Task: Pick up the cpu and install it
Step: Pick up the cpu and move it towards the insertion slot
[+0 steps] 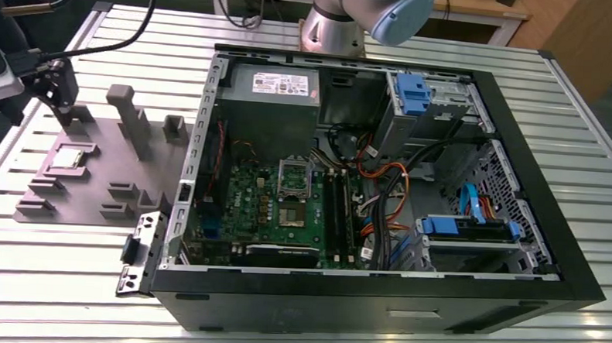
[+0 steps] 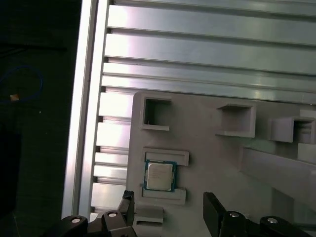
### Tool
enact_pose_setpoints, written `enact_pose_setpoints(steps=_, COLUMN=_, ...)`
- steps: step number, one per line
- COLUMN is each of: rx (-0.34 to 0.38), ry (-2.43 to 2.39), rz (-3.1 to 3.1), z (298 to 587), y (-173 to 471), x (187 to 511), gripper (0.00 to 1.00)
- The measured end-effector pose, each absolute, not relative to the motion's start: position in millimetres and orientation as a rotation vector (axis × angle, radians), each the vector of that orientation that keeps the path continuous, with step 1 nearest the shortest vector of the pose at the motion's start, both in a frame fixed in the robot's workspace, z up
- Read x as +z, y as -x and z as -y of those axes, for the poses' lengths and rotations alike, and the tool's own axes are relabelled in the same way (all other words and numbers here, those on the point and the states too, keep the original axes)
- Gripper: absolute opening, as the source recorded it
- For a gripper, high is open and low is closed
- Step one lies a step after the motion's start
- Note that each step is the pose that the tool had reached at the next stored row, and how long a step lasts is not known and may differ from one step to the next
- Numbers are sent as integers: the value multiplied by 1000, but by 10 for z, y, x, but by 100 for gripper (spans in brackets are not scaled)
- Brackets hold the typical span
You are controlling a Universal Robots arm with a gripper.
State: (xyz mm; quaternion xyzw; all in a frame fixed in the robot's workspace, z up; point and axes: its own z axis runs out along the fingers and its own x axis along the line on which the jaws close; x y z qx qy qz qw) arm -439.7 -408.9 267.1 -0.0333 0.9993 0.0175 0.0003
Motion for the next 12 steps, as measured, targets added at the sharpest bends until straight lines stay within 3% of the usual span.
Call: enact_pose_setpoints(steps=12, rx=55, ry=101, rz=-3139, z=4089, y=4406, x=2503, gripper=66)
